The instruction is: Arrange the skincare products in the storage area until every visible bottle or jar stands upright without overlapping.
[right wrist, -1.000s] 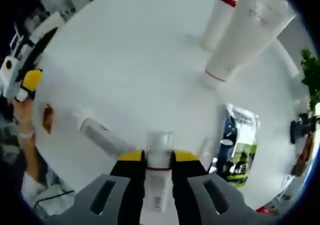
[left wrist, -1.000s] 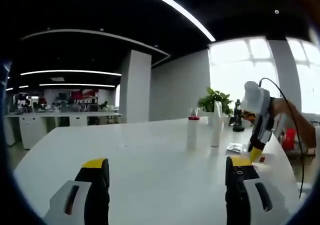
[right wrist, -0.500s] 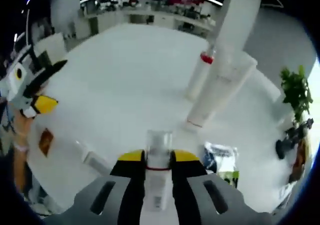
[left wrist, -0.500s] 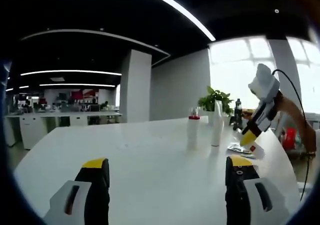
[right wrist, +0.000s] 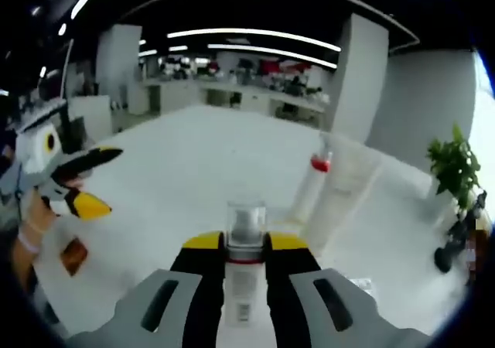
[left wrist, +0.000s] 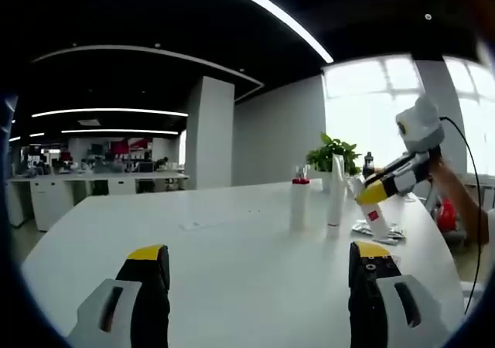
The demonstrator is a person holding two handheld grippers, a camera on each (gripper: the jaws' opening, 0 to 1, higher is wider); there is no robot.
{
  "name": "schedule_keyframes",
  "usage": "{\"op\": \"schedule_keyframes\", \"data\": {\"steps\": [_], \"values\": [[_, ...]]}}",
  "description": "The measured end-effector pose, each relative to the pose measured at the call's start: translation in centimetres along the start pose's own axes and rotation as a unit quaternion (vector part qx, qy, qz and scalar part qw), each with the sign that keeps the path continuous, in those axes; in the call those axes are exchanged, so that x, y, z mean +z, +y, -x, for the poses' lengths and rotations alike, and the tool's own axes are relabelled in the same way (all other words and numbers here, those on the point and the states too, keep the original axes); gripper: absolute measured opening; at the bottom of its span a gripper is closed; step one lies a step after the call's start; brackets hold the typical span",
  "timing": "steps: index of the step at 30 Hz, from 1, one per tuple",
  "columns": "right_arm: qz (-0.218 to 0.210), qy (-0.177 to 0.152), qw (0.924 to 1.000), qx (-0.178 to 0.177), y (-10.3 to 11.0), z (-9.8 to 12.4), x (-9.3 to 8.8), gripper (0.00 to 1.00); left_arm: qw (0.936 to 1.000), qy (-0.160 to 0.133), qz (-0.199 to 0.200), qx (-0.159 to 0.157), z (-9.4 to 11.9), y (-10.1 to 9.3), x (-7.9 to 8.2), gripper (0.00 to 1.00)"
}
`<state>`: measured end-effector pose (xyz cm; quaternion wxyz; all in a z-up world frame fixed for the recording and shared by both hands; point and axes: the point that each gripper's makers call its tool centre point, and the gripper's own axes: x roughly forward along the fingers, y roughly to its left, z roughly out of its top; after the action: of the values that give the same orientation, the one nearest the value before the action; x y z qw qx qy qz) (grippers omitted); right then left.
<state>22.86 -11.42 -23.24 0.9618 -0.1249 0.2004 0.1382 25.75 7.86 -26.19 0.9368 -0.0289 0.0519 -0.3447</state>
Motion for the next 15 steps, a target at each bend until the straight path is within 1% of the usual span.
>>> {"op": "schedule_keyframes", "data": {"steps": [2,3,6,7,8,9,11,12,13,14,15], "values": [[-0.001,-0.018,0.9998,-0.001,0.0,-0.1,0.5,0.17,1.0,0.0,0.0,0.0,0.0,0.0,0.0,0.99],[-0.002,-0.032,0.9995,-0.003,0.0,-0.3,0.9,0.17,1.0,0.0,0.0,0.0,0.0,0.0,0.0,0.99],[-0.005,-0.048,0.9988,-0.003,-0.1,-0.5,1.4,0.18,1.0,0.001,-0.001,0.0,0.0,0.0,-0.1,0.99],[-0.002,-0.068,0.9977,-0.004,-0.2,-0.7,1.9,0.18,1.0,0.002,-0.001,0.0,-0.1,0.0,-0.1,0.99],[-0.005,-0.064,0.9979,-0.01,-0.4,-0.8,1.8,0.18,1.0,0.002,-0.001,0.0,-0.1,0.0,-0.1,0.99],[-0.008,-0.076,0.997,-0.014,-0.6,-1.0,2.1,0.18,1.0,0.003,-0.001,0.0,-0.1,0.0,-0.2,0.99],[-0.015,-0.104,0.9943,-0.017,-0.9,-1.4,2.8,0.18,1.0,0.004,-0.002,0.0,-0.1,0.0,-0.2,0.99],[-0.005,-0.122,0.9924,-0.015,-1.0,-1.5,3.4,0.18,1.0,0.004,-0.002,0.0,-0.1,0.0,-0.2,0.99],[0.018,-0.147,0.9888,-0.017,-1.1,-1.6,4.1,0.18,1.0,0.004,-0.002,0.0,-0.1,-0.1,-0.2,0.99],[0.016,-0.158,0.9869,-0.027,-1.4,-1.6,4.3,0.18,1.0,0.004,-0.002,0.0,-0.1,-0.1,-0.2,0.99],[0.017,-0.164,0.9859,-0.029,-1.5,-1.6,4.5,0.18,1.0,0.004,-0.002,0.0,-0.1,-0.1,-0.2,0.99]]}}
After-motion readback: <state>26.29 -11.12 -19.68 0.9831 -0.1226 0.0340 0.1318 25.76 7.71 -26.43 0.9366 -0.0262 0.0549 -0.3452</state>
